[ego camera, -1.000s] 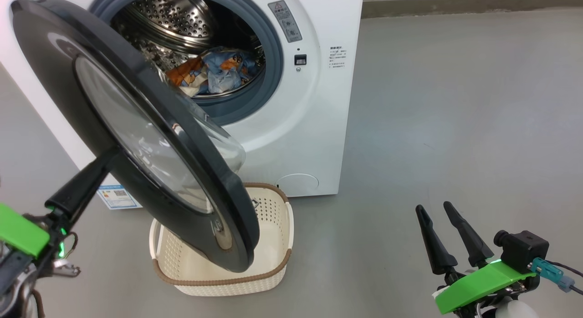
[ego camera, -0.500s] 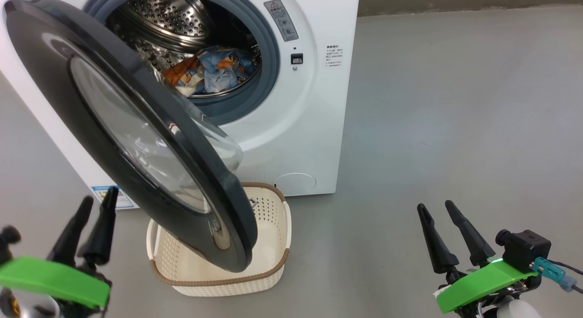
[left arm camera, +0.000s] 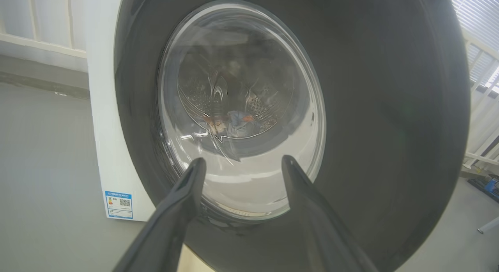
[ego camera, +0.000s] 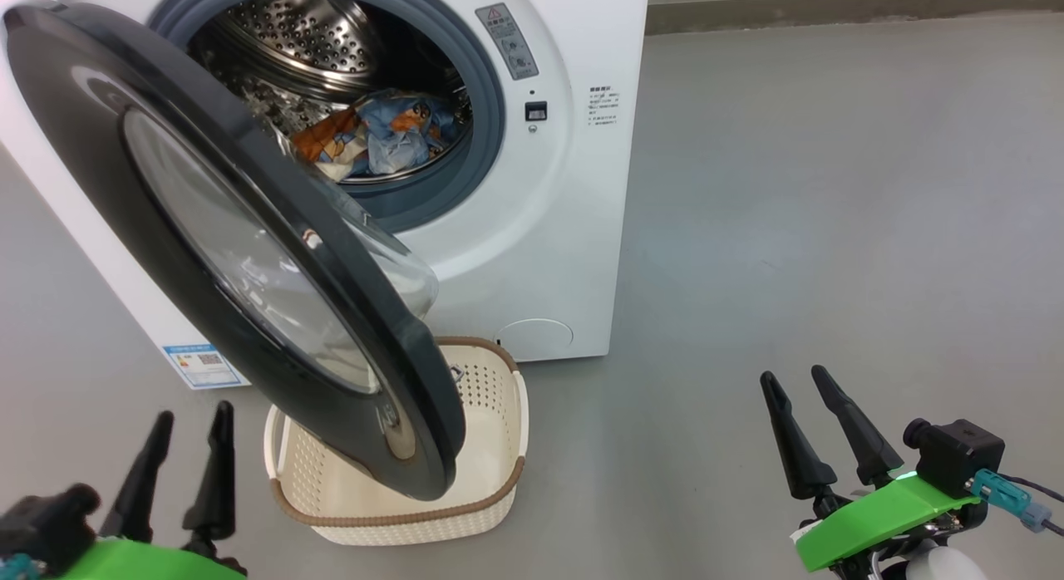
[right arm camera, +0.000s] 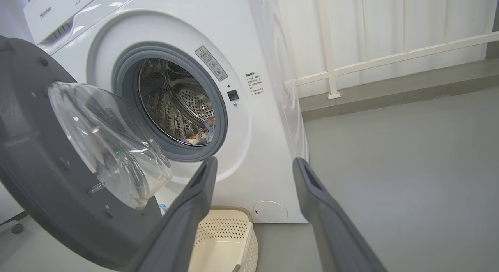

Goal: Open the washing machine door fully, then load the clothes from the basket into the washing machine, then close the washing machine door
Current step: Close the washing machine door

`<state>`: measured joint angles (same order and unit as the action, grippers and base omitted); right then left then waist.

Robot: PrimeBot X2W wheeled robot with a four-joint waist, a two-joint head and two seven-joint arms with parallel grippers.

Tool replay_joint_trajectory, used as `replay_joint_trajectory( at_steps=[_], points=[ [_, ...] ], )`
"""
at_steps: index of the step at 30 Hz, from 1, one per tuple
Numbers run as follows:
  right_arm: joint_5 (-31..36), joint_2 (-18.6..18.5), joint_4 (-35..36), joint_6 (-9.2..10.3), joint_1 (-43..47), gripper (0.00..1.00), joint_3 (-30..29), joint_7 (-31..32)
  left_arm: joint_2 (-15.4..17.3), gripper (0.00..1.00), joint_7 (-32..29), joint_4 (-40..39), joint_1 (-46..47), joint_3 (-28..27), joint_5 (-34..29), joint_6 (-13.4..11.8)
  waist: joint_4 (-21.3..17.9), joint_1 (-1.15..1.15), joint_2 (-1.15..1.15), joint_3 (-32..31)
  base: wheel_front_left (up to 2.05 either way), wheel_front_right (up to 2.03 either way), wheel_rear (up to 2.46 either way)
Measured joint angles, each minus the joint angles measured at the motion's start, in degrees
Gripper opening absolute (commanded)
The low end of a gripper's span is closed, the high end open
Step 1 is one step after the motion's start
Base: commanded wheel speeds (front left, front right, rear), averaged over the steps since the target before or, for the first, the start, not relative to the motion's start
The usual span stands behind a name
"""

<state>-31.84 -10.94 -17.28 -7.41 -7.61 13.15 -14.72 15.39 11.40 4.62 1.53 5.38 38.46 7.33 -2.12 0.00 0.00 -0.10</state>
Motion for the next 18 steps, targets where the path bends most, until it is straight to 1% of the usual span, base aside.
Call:
replay_joint_trajectory(
  at_steps=[5, 18],
  points=[
    [0.0, -0.15, -0.11, 0.0, 0.0, 1.0, 0.22, 0.0, -0.36, 1.0, 1.9, 3.16, -0.03, 1.34, -4.13, 0.0, -0.08, 0.0, 0.0, -0.26, 0.0, 0.0, 0.0],
    [0.0, -1.11, -0.48, 0.0, -0.01, 1.0, 0.69, 0.0, -2.49, 1.0, 2.82, 5.14, -0.03, 0.22, -10.14, -0.01, 0.52, 0.0, 0.0, -0.71, 0.0, 0.0, 0.0]
  ],
)
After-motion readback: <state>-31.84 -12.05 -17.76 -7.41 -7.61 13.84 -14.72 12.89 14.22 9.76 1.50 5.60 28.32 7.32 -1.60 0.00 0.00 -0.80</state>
